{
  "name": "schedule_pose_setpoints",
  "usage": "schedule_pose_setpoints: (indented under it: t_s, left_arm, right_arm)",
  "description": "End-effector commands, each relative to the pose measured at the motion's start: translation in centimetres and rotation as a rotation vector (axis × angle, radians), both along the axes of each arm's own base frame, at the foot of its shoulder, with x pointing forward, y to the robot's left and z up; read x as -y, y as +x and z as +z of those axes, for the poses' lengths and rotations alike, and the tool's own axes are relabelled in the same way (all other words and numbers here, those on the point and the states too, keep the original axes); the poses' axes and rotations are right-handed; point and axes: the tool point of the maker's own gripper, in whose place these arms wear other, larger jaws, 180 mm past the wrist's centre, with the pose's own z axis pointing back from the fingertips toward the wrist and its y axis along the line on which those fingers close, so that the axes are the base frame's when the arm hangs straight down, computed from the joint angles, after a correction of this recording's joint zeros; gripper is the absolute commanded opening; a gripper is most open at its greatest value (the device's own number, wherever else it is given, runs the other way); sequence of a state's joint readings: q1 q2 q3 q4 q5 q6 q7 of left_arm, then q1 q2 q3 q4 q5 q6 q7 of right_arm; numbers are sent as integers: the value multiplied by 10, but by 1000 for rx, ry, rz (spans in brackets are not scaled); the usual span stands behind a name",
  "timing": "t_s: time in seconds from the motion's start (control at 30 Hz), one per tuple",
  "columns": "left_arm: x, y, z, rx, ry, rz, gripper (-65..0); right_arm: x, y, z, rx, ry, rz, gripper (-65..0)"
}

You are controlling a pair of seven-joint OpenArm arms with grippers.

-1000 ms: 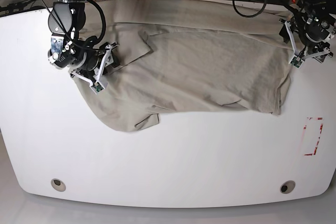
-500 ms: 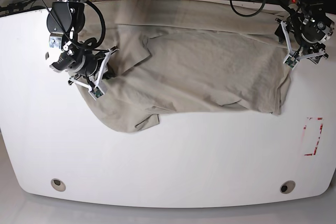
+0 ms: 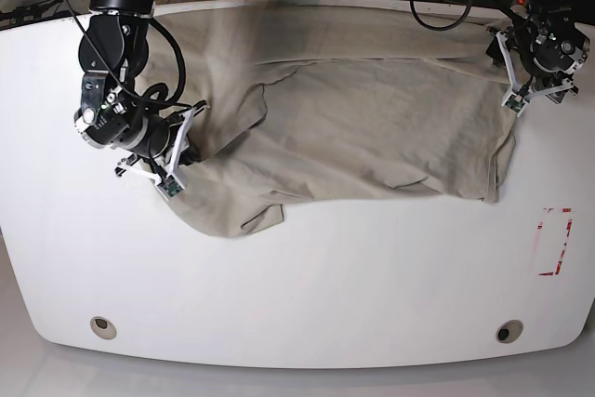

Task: Fold the T-shirt properly
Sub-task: 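Release the edge with the right gripper and regrasp the shirt nearby, then lift the shirt edge with both grippers and shake it flat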

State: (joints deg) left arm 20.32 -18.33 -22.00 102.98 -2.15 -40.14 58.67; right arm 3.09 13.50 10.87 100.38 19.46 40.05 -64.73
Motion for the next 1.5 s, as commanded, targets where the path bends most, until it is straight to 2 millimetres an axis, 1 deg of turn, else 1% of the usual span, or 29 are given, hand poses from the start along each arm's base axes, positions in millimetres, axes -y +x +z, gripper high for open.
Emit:
schedule_pose_setpoints:
  t_s: [0.0, 0.1, 0.13, 0.2, 0.23, 0.27, 0.33, 0.37, 0.43, 0.5, 0.53, 0.6, 0.67, 0.8, 0.9, 1.03, 1.13, 1.2, 1.3, 1.37, 1.43, 1.47]
  left_arm:
    - [-4, 5, 7, 23, 15, -7, -192]
    - [-4, 5, 7, 23, 15, -7, -192]
    - [-4, 6, 8, 25, 16, -8, -192]
    - [-5, 6, 8, 26, 18, -9, -192]
    - [-5, 6, 9, 27, 18, -9, -192]
    - [-5, 6, 9, 27, 18, -9, -192]
    - [-5, 6, 9, 27, 19, -10, -192]
    - [-5, 7, 9, 29, 18, -11, -192]
    - [-4, 7, 10, 32, 19, -12, -192]
    - [-2, 11, 16, 53, 24, -23, -192]
    - [-1, 13, 20, 62, 28, -28, -192]
    - [2, 16, 26, 82, 34, -40, -192]
    - [4, 19, 31, 97, 37, -47, -192]
    - [11, 23, 39, 124, 38, -68, -192]
    - [26, 22, 34, 123, 7, -82, -192]
    - [40, 21, 26, 108, -22, -99, -193]
    - [52, 10, 16, 72, -42, -122, -233]
    - [60, 7, 11, 55, -52, -146, -250]
    - [69, -3, -5, -5, -74, -172, -251]
    - [67, -13, -18, -50, -85, -162, -251]
    - [65, -17, -24, -72, -89, -154, -251]
    - [61, -18, -25, -80, -79, -155, -251]
  right_arm:
    - [2, 14, 9, 34, 21, -5, -650]
    - [5, 17, -2, -2, 30, -21, -650]
    - [6, 18, -7, -13, 38, -26, -639]
    - [7, 21, -13, -25, 60, -37, -575]
    - [9, 22, -18, -33, 72, -47, -523]
    - [12, 22, -21, -38, 77, -55, -485]
    - [13, 24, -21, -26, 90, -61, -428]
    - [18, 24, -20, -17, 86, -67, -388]
    - [28, 25, -17, -8, 82, -85, -350]
    - [35, 23, -12, 8, 72, -100, -331]
    - [39, 19, -11, 8, 63, -107, -327]
    - [47, 10, -4, 23, 34, -120, -325]
    - [51, 4, 3, 34, 14, -125, -325]
    - [65, -28, 12, 12, -75, -151, -330]
    - [59, -52, 9, -8, -78, -163, -330]
    - [50, -75, -5, -59, -62, -162, -331]
    - [45, -91, -17, -103, -42, -174, -331]
    - [45, -97, -23, -120, -38, -185, -331]
    - [46, -100, -39, -160, -6, -198, -331]
    - [50, -100, -48, -166, 15, -209, -331]
    - [56, -101, -57, -181, 28, -218, -331]
    - [60, -102, -63, -193, 38, -224, -331]
